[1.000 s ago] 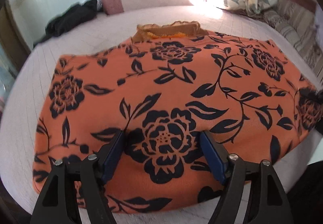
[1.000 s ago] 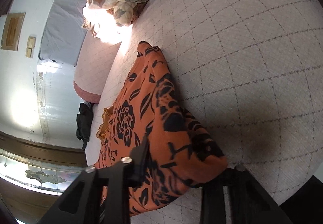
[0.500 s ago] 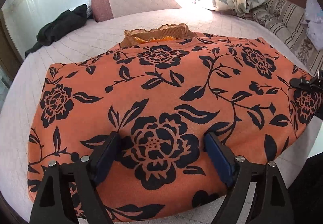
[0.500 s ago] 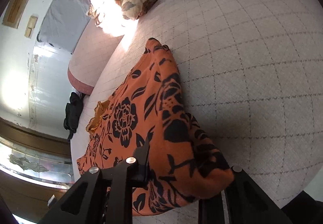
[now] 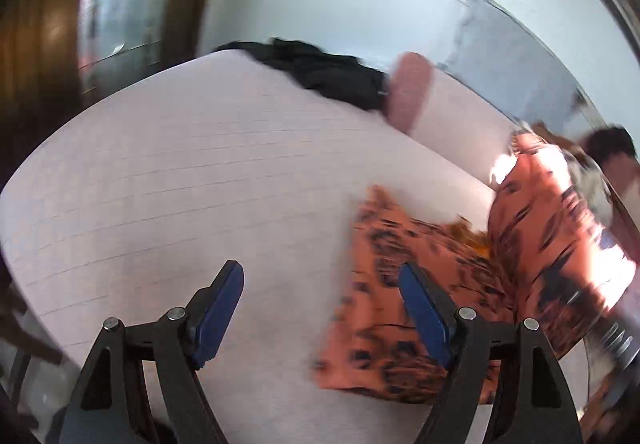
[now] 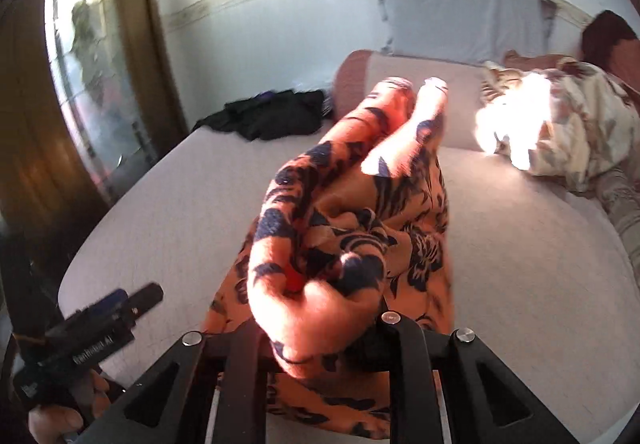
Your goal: Fold small clothes
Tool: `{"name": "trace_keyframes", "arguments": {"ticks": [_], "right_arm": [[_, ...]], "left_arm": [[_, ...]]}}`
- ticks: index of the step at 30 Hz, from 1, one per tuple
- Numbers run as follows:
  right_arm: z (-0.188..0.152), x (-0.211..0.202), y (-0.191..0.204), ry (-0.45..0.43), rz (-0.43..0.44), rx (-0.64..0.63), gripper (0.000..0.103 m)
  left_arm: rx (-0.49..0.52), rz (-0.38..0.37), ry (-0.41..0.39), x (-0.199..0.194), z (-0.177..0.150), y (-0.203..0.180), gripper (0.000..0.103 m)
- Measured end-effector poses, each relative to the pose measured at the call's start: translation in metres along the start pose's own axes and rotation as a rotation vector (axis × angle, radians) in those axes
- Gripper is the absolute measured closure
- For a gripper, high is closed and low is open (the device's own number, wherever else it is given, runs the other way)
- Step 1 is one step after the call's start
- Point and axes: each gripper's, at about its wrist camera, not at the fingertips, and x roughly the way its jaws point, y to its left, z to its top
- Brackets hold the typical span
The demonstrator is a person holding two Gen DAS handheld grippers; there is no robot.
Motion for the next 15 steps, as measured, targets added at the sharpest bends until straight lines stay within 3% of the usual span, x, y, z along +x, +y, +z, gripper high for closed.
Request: {"name": "trace_keyframes", "arguments": {"ticks": [4, 6, 7, 9, 12, 14, 15], "right_arm": [[-0.051, 0.1, 0.047, 0.281, 0.037, -0.035, 0.076], [-0.057, 0.1, 0.057, 0.227, -0.01, -0.064, 0.075], [-0.056, 0.097, 0.061, 0.222, -0.012, -0.074, 0.068], [-0.05, 0.095, 0.062, 0.235, 0.034, -0.071, 0.055], [-0.043, 0.093, 0.063, 0.248, 0.065, -0.059, 0.05], [-0.041, 0.092, 0.065, 0.262, 0.127, -0.052, 0.032], [-0.042, 0.086, 0.064, 0.25, 0.172, -0.042, 0.031]], "left_arm": [[-0.109, 0.04, 0.051, 0.005, -0.009, 0.048, 0.022], [-0.113, 0.05, 0.054, 0.007, -0.013, 0.058, 0.022], [-0.119, 0.053, 0.056, 0.007, -0.015, 0.06, 0.022], [-0.141, 0.03, 0.062, 0.01, -0.015, 0.062, 0.022], [-0.124, 0.003, 0.052, 0.011, -0.015, 0.06, 0.022], [-0.112, -0.03, 0.042, 0.009, -0.014, 0.057, 0.022], [-0.102, -0.043, 0.037, 0.005, -0.016, 0.055, 0.022]]}}
